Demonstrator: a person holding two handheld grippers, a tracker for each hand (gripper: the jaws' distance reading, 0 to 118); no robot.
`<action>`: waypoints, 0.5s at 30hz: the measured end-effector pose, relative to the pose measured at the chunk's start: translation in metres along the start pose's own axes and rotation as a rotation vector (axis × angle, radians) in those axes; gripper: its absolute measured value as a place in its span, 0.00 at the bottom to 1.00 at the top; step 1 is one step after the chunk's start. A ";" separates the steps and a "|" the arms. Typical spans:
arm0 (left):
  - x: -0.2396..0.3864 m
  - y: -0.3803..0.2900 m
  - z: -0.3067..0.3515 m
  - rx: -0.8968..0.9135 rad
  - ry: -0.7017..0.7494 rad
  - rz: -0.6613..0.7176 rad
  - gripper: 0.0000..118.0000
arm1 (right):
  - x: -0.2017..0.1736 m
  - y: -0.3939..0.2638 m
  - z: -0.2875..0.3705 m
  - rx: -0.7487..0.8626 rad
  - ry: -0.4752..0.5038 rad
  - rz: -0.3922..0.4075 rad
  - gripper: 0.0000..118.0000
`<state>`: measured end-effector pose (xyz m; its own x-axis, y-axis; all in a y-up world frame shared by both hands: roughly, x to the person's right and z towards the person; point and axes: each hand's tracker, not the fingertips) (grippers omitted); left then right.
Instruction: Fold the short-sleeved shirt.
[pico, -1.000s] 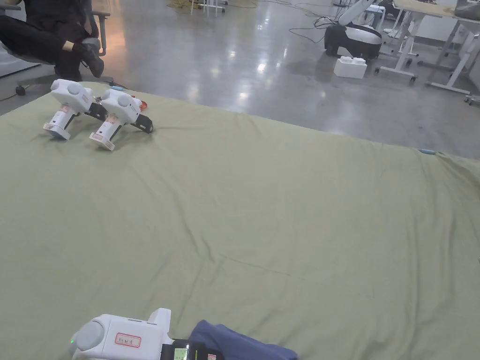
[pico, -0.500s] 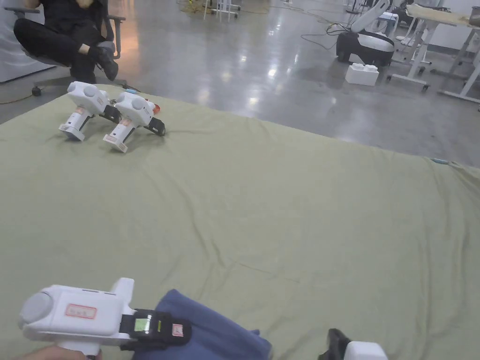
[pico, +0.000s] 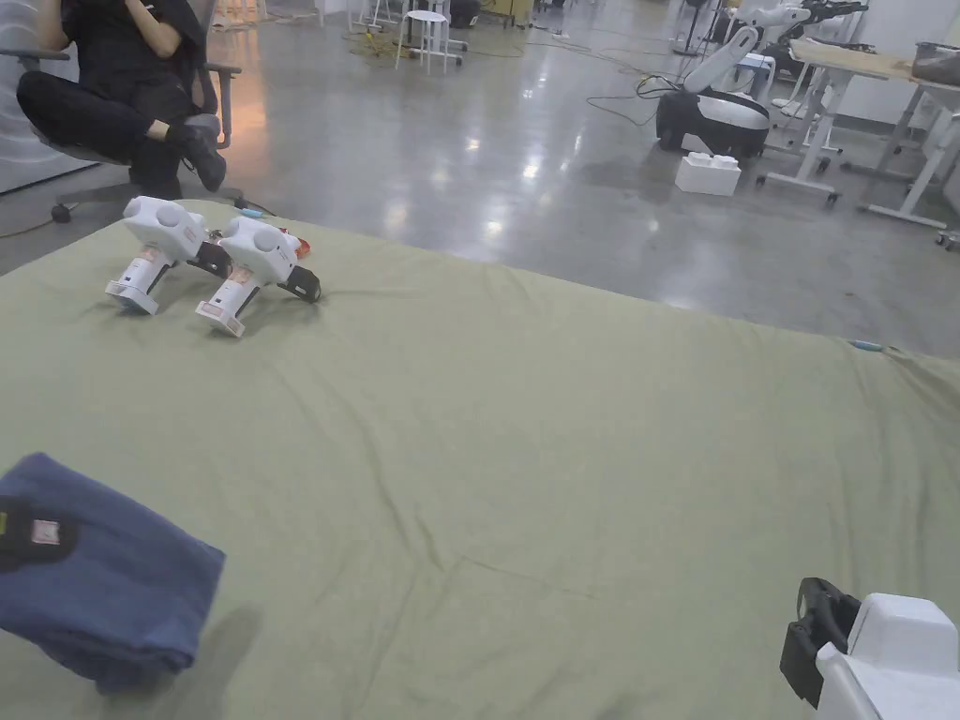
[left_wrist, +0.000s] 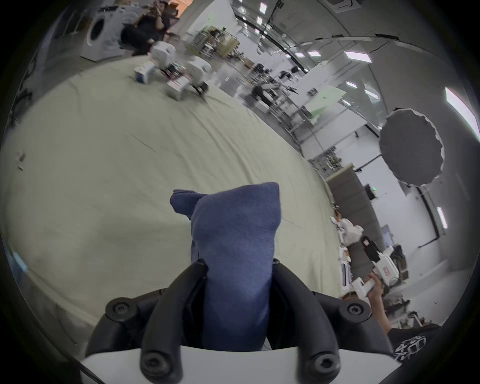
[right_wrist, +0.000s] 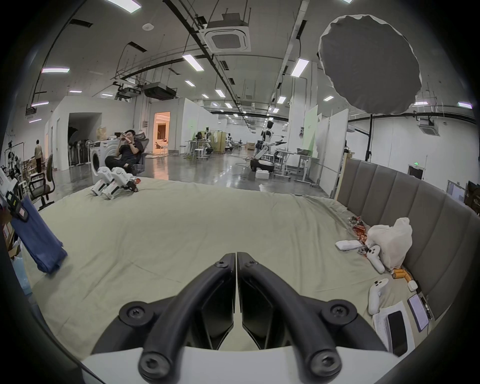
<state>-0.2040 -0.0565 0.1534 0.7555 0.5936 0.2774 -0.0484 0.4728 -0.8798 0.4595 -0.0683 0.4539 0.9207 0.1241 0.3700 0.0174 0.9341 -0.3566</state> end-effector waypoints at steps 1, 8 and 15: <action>-0.007 0.006 0.007 0.004 0.027 0.005 0.19 | 0.002 -0.001 0.000 -0.003 -0.005 -0.001 0.01; 0.023 -0.008 0.026 0.003 0.174 0.075 0.19 | 0.004 -0.012 0.002 -0.037 -0.013 -0.005 0.01; -0.009 -0.010 0.000 -0.034 0.400 0.080 0.21 | -0.003 -0.022 -0.001 -0.074 0.003 -0.005 0.01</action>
<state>-0.2105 -0.0665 0.1595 0.9452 0.3240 0.0410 -0.1009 0.4092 -0.9069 0.4572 -0.0896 0.4595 0.9219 0.1184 0.3690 0.0504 0.9074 -0.4171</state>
